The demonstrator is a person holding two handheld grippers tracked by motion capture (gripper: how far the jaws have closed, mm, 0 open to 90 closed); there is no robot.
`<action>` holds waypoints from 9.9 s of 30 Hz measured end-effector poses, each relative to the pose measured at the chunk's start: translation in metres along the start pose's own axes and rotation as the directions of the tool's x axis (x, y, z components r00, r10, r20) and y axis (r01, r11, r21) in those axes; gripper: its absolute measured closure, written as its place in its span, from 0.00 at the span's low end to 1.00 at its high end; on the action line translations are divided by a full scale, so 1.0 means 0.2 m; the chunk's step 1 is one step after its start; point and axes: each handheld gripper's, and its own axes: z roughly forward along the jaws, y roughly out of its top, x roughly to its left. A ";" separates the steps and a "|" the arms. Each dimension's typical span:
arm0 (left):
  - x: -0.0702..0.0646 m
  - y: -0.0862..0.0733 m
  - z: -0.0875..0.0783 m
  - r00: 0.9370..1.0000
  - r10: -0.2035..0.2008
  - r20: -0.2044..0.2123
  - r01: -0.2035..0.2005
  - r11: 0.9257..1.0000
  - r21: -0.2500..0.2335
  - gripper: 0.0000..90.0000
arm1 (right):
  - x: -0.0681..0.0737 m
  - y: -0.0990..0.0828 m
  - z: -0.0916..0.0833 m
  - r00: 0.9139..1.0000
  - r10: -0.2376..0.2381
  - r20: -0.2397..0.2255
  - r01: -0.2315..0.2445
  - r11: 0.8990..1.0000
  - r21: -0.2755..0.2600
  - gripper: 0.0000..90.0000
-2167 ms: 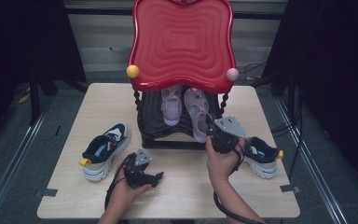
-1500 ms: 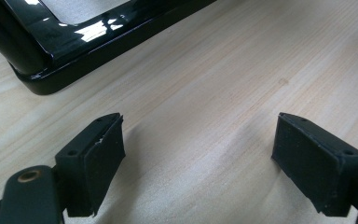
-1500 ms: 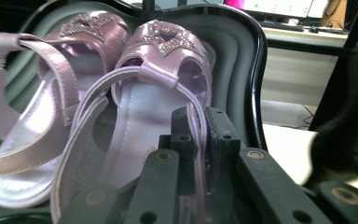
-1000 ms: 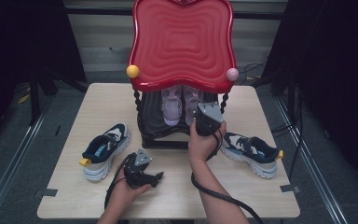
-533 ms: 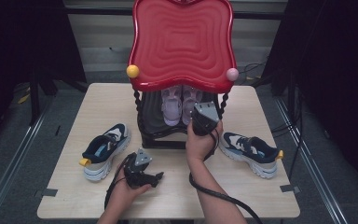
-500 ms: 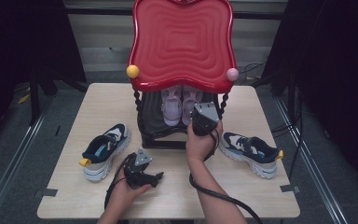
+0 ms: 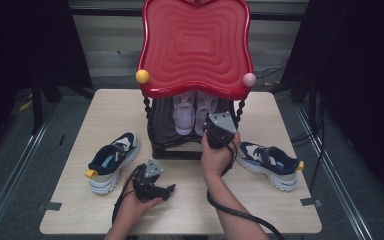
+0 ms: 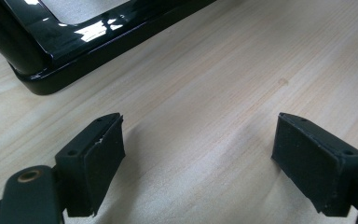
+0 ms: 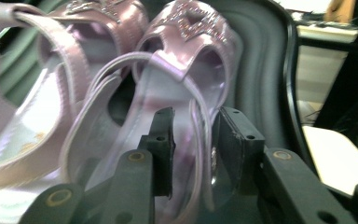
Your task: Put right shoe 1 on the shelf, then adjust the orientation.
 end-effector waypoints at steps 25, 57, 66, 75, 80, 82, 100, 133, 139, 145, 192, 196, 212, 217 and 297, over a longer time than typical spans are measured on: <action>0.00 0.00 0.00 1.000 -0.002 0.000 0.002 1.000 -0.002 0.18 | -0.13 0.01 -0.20 0.963 -0.021 -0.267 0.017 1.000 -0.020 0.42; 0.00 0.00 0.00 1.000 -0.004 0.001 0.004 1.000 -0.003 0.18 | -0.46 -0.34 -0.34 0.764 -0.002 -0.645 0.132 0.979 0.154 0.15; 0.00 0.00 0.00 1.000 -0.007 0.003 0.007 1.000 -0.006 0.18 | -0.49 -0.47 -0.36 0.730 -0.014 -0.683 0.209 0.956 0.205 0.15; 0.00 0.00 0.00 1.000 -0.007 0.002 0.007 1.000 -0.006 0.18 | -0.51 -0.57 -0.37 0.706 0.006 -0.708 0.242 0.938 0.250 0.15; 0.00 0.00 0.00 1.000 -0.006 0.002 0.006 1.000 -0.005 0.18 | -0.52 -0.61 -0.37 0.695 0.012 -0.719 0.263 0.926 0.270 0.15; 0.00 0.00 0.00 1.000 -0.007 0.002 0.007 1.000 -0.006 0.18 | -0.52 -0.62 -0.37 0.694 0.013 -0.720 0.275 0.919 0.282 0.15; 0.00 0.00 0.00 1.000 -0.007 -0.001 0.007 1.000 -0.004 0.18 | -0.54 -0.65 -0.37 0.678 -0.066 -0.732 0.390 0.876 0.283 0.15; 0.06 0.07 -0.14 0.999 -0.032 0.007 0.031 0.999 0.035 0.21 | -0.53 -0.65 -0.36 0.668 -0.093 -0.738 0.419 0.867 0.270 0.13; 0.10 0.10 -0.22 0.999 -0.038 0.000 0.038 0.999 0.036 0.22 | -0.53 -0.65 -0.36 0.667 -0.094 -0.739 0.420 0.867 0.269 0.13; 0.16 0.14 -0.34 0.998 -0.044 -0.035 0.045 0.999 0.009 0.22 | -0.53 -0.65 -0.36 0.667 -0.094 -0.739 0.420 0.867 0.269 0.13; 0.45 0.02 -0.51 0.959 -0.145 -0.245 0.168 0.983 0.075 0.84 | -0.53 -0.65 -0.36 0.669 -0.093 -0.737 0.418 0.867 0.270 0.13; 0.45 0.07 -0.47 0.949 -0.210 -0.235 0.215 0.977 -0.004 0.85 | -0.53 -0.65 -0.36 0.669 -0.092 -0.738 0.418 0.867 0.271 0.13; 0.41 0.13 -0.45 0.967 -0.142 -0.212 0.145 0.989 -0.001 0.59 | -0.53 -0.65 -0.36 0.668 -0.095 -0.738 0.420 0.867 0.267 0.13; 0.44 0.09 -0.53 0.972 -0.137 -0.191 0.141 0.990 0.009 0.50 | -0.53 -0.65 -0.36 0.667 -0.095 -0.739 0.420 0.867 0.267 0.13; 0.35 0.26 -0.41 0.997 -0.077 0.004 0.072 0.950 0.305 0.64 | -0.53 -0.65 -0.36 0.670 -0.093 -0.737 0.417 0.868 0.270 0.13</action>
